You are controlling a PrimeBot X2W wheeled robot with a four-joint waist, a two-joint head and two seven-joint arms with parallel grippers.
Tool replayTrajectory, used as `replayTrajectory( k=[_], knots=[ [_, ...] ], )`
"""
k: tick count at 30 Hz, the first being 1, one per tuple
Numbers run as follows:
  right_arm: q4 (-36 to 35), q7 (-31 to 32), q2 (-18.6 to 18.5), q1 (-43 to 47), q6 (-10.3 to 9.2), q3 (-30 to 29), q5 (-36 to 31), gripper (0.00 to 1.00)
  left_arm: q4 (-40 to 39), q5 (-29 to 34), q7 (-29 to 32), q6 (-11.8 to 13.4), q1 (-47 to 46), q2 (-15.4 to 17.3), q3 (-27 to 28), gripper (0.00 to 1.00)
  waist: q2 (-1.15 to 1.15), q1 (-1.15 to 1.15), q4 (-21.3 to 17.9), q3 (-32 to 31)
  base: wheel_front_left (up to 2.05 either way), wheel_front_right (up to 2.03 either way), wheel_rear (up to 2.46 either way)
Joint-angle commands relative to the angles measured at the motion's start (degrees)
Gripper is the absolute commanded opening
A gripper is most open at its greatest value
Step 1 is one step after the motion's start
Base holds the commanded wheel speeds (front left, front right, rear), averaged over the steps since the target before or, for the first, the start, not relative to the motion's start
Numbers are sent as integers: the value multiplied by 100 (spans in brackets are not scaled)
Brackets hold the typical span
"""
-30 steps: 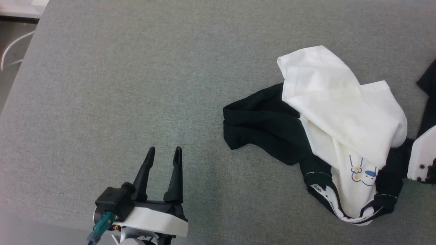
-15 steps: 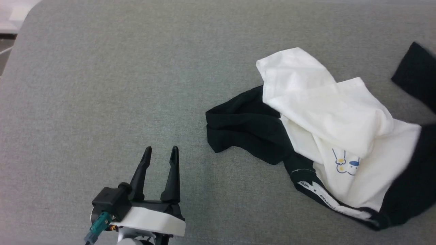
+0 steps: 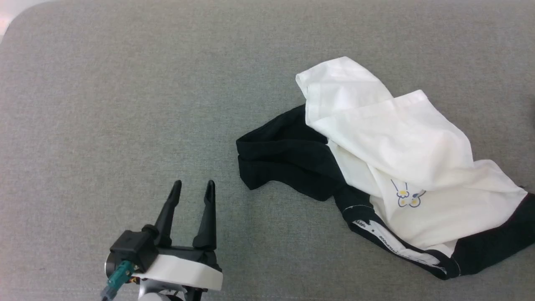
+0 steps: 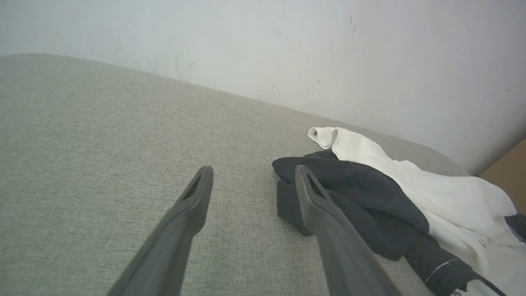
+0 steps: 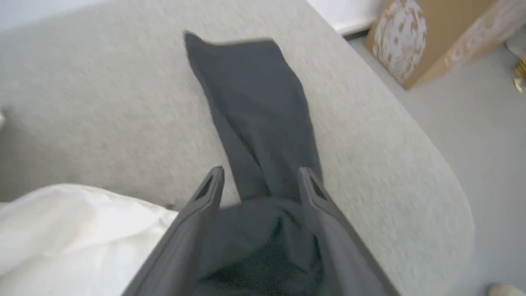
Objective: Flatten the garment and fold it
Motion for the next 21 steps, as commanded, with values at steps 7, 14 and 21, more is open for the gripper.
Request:
replayTrajectory(
  k=[7,14,21],
  knots=[
    [-1380,-2122,305,259,-3,1045,700,100,-467,-86,-27,-129,135,-5,116,100,0,0,-142,-99,0,0,0],
    [-1446,-3978,326,1481,-3,2313,1566,100,-735,-68,-27,-240,284,-5,63,100,0,0,-220,-260,0,0,0],
    [-1603,-4219,327,1975,-3,2564,1475,100,-656,131,-27,-200,625,13,133,100,0,0,-403,-582,0,0,0]
  ],
)
